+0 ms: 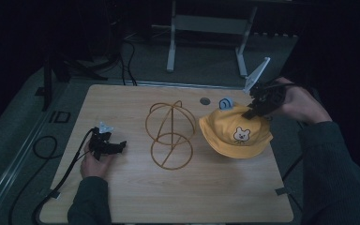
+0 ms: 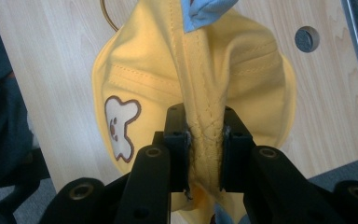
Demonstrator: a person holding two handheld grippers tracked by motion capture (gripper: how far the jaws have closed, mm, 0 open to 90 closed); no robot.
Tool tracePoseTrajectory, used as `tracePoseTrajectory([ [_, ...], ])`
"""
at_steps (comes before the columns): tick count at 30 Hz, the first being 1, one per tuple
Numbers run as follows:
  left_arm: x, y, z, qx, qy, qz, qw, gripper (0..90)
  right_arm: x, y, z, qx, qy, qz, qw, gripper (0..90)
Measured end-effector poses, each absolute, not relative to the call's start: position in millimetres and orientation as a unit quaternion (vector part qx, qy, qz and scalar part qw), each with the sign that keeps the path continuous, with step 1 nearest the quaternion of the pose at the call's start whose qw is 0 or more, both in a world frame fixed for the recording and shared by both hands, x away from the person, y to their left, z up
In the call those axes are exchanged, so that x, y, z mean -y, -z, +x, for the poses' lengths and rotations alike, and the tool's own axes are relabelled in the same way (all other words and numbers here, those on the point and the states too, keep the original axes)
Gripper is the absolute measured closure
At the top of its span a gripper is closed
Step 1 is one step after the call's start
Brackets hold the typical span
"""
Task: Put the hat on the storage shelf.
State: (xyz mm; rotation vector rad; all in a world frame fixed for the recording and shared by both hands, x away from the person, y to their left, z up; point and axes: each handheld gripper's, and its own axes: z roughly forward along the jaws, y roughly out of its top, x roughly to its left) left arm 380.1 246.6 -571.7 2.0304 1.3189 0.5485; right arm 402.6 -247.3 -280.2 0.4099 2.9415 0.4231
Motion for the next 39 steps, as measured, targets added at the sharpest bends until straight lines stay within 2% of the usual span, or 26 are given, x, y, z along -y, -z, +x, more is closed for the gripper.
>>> tracePoseTrajectory([
  [26, -246.6, 571.7, 380.1, -0.503, -0.209, 0.774, 0.324, 14.4, 256.0, 241.3, 399.9, -0.971, -0.168, 0.142, 0.097, 77.9],
  [39, -246.6, 571.7, 380.2, -0.503, -0.209, 0.774, 0.324, 14.4, 243.0, 233.4, 399.3, -0.969, -0.185, 0.126, 0.101, 78.1],
])
